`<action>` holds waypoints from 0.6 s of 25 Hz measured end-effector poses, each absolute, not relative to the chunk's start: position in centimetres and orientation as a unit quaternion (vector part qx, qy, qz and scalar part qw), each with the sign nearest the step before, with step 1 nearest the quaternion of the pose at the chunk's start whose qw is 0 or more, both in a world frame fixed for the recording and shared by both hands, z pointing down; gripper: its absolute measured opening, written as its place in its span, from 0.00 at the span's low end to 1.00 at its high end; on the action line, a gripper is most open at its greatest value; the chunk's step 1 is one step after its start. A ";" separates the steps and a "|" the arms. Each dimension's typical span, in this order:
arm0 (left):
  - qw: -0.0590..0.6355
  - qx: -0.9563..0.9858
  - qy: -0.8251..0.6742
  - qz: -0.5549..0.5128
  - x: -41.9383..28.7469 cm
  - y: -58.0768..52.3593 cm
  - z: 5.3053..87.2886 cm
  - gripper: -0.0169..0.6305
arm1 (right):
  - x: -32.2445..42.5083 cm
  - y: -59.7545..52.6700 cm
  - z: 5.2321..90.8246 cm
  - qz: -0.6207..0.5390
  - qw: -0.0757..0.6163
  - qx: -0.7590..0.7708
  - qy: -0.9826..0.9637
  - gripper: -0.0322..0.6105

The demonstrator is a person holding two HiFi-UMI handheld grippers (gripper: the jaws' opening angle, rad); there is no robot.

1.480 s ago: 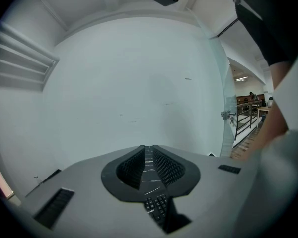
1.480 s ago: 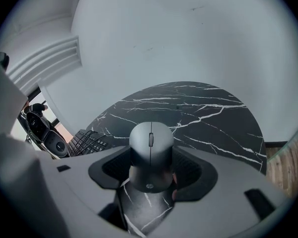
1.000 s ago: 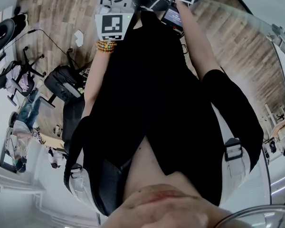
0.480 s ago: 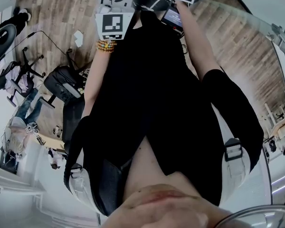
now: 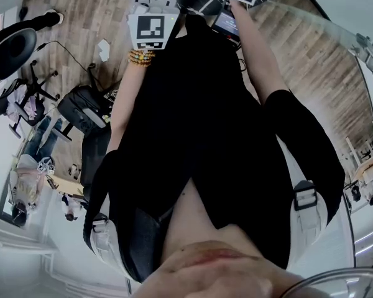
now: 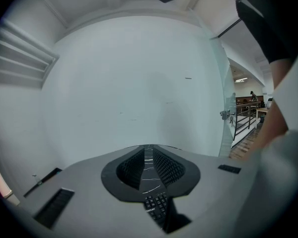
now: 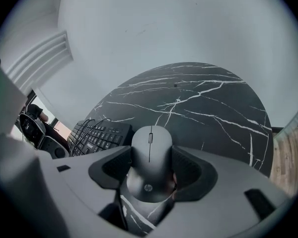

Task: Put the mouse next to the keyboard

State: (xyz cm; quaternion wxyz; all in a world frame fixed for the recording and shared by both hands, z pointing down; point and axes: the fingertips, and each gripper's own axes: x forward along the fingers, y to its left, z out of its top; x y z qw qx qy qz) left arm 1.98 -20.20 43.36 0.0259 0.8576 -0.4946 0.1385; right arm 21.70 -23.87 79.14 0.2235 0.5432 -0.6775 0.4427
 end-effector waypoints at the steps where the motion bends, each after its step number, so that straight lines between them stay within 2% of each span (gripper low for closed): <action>1: 0.025 0.858 -0.494 0.138 2.0 -20.3 43.3 0.12 | 21.6 -23.9 79.2 0.443 0.222 0.544 -0.677 0.47; 15: 0.028 0.856 -0.495 0.146 1.7 -20.2 43.9 0.12 | 21.2 -24.4 79.5 0.442 0.227 0.546 -0.675 0.47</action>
